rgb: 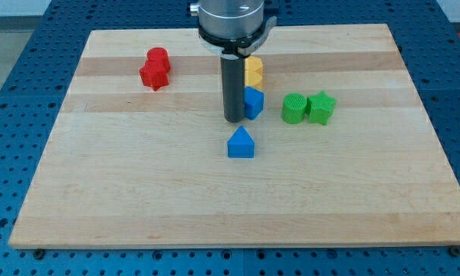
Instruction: Slide the triangle below the cube
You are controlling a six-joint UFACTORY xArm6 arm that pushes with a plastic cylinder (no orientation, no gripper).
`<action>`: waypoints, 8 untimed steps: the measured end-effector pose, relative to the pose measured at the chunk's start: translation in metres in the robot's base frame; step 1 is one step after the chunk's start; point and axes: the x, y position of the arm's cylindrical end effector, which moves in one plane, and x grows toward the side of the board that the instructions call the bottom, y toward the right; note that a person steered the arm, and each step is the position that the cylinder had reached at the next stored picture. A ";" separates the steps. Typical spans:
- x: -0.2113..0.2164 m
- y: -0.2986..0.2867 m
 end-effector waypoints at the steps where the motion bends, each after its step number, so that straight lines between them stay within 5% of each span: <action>1: 0.000 -0.016; 4: 0.081 -0.043; 8: 0.085 0.020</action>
